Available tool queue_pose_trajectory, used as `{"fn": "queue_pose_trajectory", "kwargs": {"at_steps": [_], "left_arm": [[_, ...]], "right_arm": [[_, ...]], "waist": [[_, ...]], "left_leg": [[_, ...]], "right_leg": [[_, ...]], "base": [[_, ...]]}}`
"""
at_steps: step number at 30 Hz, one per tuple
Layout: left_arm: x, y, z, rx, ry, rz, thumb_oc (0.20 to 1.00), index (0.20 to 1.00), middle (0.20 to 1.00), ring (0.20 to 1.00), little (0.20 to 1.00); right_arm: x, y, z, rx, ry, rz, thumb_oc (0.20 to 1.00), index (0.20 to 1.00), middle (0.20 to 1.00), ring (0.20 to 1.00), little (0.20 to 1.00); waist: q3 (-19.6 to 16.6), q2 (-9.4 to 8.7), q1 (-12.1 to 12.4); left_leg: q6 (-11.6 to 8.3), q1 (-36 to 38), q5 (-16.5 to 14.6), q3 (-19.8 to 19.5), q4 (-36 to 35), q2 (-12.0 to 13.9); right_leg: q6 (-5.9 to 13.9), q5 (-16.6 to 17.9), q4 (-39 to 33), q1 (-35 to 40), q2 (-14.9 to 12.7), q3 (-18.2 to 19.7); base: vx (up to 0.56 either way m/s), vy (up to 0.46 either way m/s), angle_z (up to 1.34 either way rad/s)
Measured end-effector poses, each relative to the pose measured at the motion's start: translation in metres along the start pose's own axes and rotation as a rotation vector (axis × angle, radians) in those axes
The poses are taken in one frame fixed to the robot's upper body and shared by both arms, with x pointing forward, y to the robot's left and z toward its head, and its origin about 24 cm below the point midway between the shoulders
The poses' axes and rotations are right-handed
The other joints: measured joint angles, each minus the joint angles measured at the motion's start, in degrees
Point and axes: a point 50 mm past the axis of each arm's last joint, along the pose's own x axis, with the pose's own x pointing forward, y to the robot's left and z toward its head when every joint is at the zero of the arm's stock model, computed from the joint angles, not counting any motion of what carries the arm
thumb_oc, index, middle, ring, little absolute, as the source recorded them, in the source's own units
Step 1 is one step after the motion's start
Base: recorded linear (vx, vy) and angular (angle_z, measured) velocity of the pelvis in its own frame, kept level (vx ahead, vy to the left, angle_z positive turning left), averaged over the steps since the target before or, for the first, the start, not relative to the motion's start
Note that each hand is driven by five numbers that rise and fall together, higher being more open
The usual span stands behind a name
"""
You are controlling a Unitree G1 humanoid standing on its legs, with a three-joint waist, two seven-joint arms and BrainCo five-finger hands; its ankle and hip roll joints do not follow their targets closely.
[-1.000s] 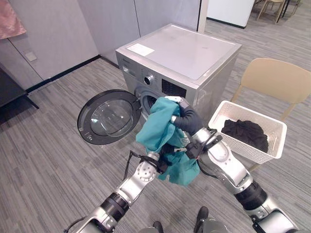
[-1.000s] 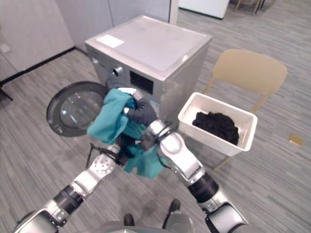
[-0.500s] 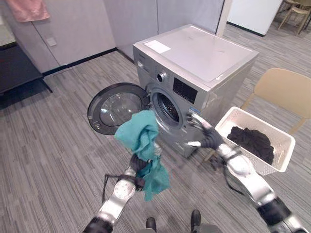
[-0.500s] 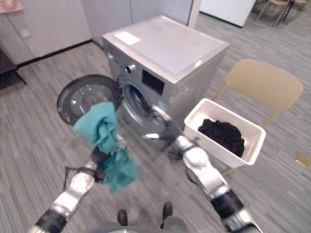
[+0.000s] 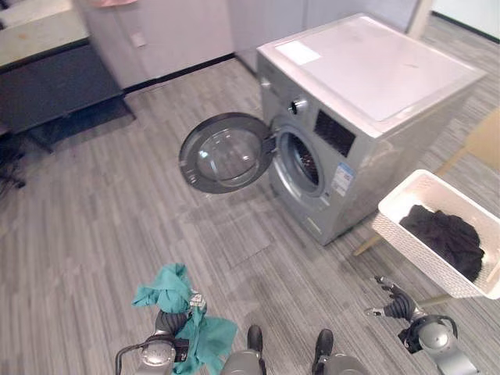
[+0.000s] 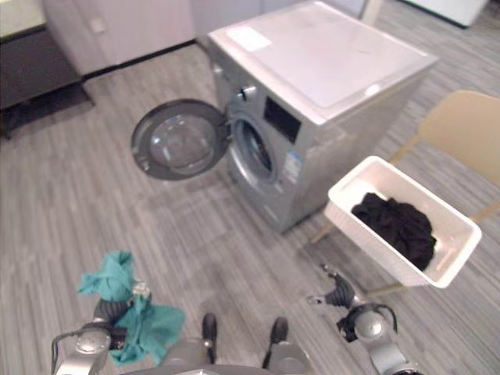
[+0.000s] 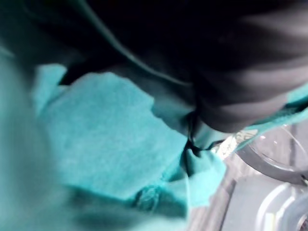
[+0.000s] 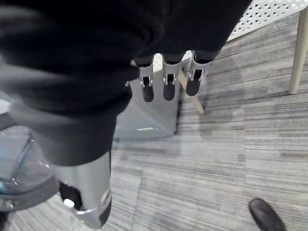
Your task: Grab the laundry basket,head to the washer,open it,put in the laundry and shut it.
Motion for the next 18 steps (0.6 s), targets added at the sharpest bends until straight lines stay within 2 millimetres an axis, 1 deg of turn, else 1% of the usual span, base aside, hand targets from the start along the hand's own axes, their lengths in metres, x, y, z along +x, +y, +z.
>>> {"fn": "queue_pose_trajectory", "kwargs": {"at_steps": [1,2,3,4,5,6,7,8,9,10,11,12,13,14,15,16,17,18], "left_arm": [[-0.004,0.004,-0.011,-0.01,0.038,0.017,0.2,0.2,0.2,0.2,0.2],[-0.001,0.007,-0.006,-0.005,0.023,0.024,0.2,0.2,0.2,0.2,0.2],[-0.001,0.009,-0.005,-0.003,0.018,0.029,0.2,0.2,0.2,0.2,0.2],[-0.003,0.008,-0.009,-0.006,0.028,0.03,0.2,0.2,0.2,0.2,0.2],[-0.003,0.007,-0.01,-0.015,0.036,0.028,0.2,0.2,0.2,0.2,0.2],[0.001,0.006,-0.004,-0.024,0.025,0.027,0.2,0.2,0.2,0.2,0.2],[0.002,0.005,0.0,-0.025,0.013,0.023,0.2,0.2,0.2,0.2,0.2],[0.0,0.002,-0.004,-0.033,0.022,0.017,0.2,0.2,0.2,0.2,0.2],[-0.002,0.002,-0.009,-0.033,0.042,0.016,0.2,0.2,0.2,0.2,0.2],[-0.003,0.003,-0.012,-0.032,0.055,0.018,0.2,0.2,0.2,0.2,0.2],[-0.003,0.004,-0.013,-0.029,0.057,0.02,0.2,0.2,0.2,0.2,0.2],[-0.003,0.005,-0.012,-0.026,0.055,0.022,0.2,0.2,0.2,0.2,0.2],[-0.002,0.006,-0.012,-0.023,0.054,0.023,0.2,0.2,0.2,0.2,0.2],[-0.001,0.005,-0.007,-0.021,0.041,0.021,0.2,0.2,0.2,0.2,0.2],[0.002,0.008,0.0,-0.015,0.017,0.025,0.2,0.2,0.2,0.2,0.2],[0.003,0.013,0.006,-0.009,-0.005,0.035,0.2,0.2,0.2,0.2,0.2],[0.004,0.019,0.01,0.006,-0.014,0.051,0.2,0.2,0.2,0.2,0.2],[0.006,0.02,0.014,0.006,-0.023,0.062,0.2,0.2,0.2,0.2,0.2]], "right_arm": [[0.0,0.002,-0.001,-0.044,0.003,0.004,1.0,1.0,1.0,1.0,1.0],[0.0,0.003,0.0,-0.042,0.004,0.005,1.0,1.0,1.0,1.0,1.0],[0.001,0.002,0.001,-0.041,0.0,0.003,1.0,1.0,1.0,1.0,1.0],[0.003,0.0,0.003,-0.043,-0.006,-0.003,1.0,1.0,1.0,1.0,1.0],[0.005,-0.001,0.006,-0.046,-0.008,-0.018,1.0,1.0,1.0,1.0,1.0],[0.006,-0.001,0.006,-0.055,-0.002,-0.028,1.0,1.0,1.0,1.0,1.0],[0.006,0.001,0.008,-0.059,-0.008,-0.026,1.0,1.0,1.0,1.0,1.0],[0.01,0.001,0.012,-0.057,-0.015,-0.03,1.0,1.0,1.0,1.0,1.0],[0.013,0.002,0.015,-0.049,-0.02,-0.033,1.0,1.0,1.0,1.0,1.0],[0.014,0.006,0.016,-0.041,-0.023,-0.026,1.0,1.0,1.0,1.0,1.0],[0.015,0.011,0.018,-0.036,-0.023,-0.011,1.0,1.0,1.0,1.0,1.0],[0.015,0.017,0.018,-0.036,-0.026,0.007,1.0,1.0,1.0,1.0,1.0],[0.016,0.021,0.02,-0.034,-0.032,0.019,1.0,1.0,1.0,1.0,1.0],[0.016,0.026,0.023,-0.041,-0.037,0.031,1.0,1.0,1.0,1.0,1.0],[0.016,0.031,0.026,-0.06,-0.05,0.05,1.0,1.0,1.0,1.0,1.0],[0.016,0.035,0.029,-0.056,-0.063,0.055,1.0,1.0,1.0,1.0,1.0],[0.019,0.037,0.038,-0.057,-0.09,0.059,1.0,1.0,1.0,1.0,1.0],[0.02,0.037,0.043,-0.056,-0.109,0.054,1.0,1.0,1.0,1.0,1.0]], "waist": [[1.1,-0.85,1.1],[1.6,-1.88,0.3],[2.2,-2.96,0.4],[2.4,-3.32,1.5],[2.7,-3.53,0.9],[3.1,-4.42,0.5],[3.7,-5.38,1.1],[3.5,-4.7,1.5],[3.4,-4.52,1.4],[3.3,-4.83,2.1],[2.8,-5.66,2.4],[2.3,-6.3,2.3],[2.3,-6.62,2.1],[2.3,-6.51,2.0],[2.2,-6.67,2.0],[2.2,-7.3,2.2],[2.6,-7.86,1.8],[3.3,-7.45,1.3]], "left_leg": [[-0.51,-1.5,-4.6,4.2,0.6,1.4],[-1.62,-1.3,-5.4,5.0,0.4,0.9],[-0.94,-1.0,-4.5,4.9,0.1,-0.1],[-0.69,-1.2,-4.6,5.8,-0.4,0.3],[-1.63,-1.8,-5.1,9.5,0.2,1.5],[-1.88,-2.6,-4.4,12.5,0.4,2.1],[-1.16,-2.2,-3.0,12.8,-0.9,1.9],[-0.46,0.2,-2.0,11.7,-3.0,2.8],[0.45,1.3,0.4,11.6,-3.9,2.6],[1.18,2.0,2.1,11.6,-3.2,1.4],[1.95,1.9,0.9,11.7,-2.2,-0.1],[3.04,2.1,-0.1,11.8,-1.9,-1.8],[4.26,2.4,-0.9,11.6,-2.0,-3.3],[5.37,2.8,-0.1,12.1,-2.3,-4.4],[6.46,3.1,-0.5,11.9,-2.4,-5.6],[7.19,3.6,-1.2,12.0,-2.4,-6.5],[8.71,5.1,-2.6,11.4,-2.6,-8.2],[9.47,6.3,-3.1,10.7,-3.2,-8.4]], "right_leg": [[0.89,-1.5,1.6,-0.3,0.1,-0.4],[0.32,-2.4,1.9,-1.0,-1.0,0.2],[0.22,-2.4,3.4,-2.3,-2.2,0.1],[0.02,-2.7,4.9,-2.8,-2.9,0.1],[0.0,-2.6,3.8,-2.1,-3.3,-2.1],[0.01,-2.6,3.6,-1.9,-4.6,-3.7],[0.19,-2.6,3.9,-1.9,-5.4,-3.3],[1.6,-2.4,4.1,-0.8,-5.4,-3.1],[2.11,-2.8,5.0,-0.3,-6.1,-3.0],[3.24,-3.5,5.3,0.4,-7.3,-2.0],[3.56,-3.7,6.0,0.8,-8.9,-1.5],[3.97,-3.3,7.3,0.8,-10.4,-1.6],[5.2,-2.7,11.2,-0.5,-12.8,-1.2],[4.73,-3.1,16.9,-3.4,-15.0,0.1],[4.85,-3.2,20.9,-5.4,-16.3,1.2],[4.86,-2.9,22.4,-6.3,-16.3,2.5],[5.23,-1.9,28.5,-9.0,-17.6,6.9],[5.59,-3.3,34.5,-11.5,-17.2,10.3]], "base": [[0.11,0.061,0.83],[0.19,0.128,0.94],[0.25,0.169,0.56],[0.18,0.128,0.56],[0.17,0.125,0.77],[0.33,0.25,0.96],[0.46,0.357,0.68],[0.45,0.37,0.25],[0.34,0.295,0.03],[0.3,0.284,-0.08],[0.29,0.293,0.01],[0.19,0.212,0.14],[0.17,0.186,0.25],[0.18,0.163,0.25],[0.23,0.195,0.17],[0.33,0.217,0.05],[0.31,0.158,0.04],[0.33,0.127,0.09]]}}
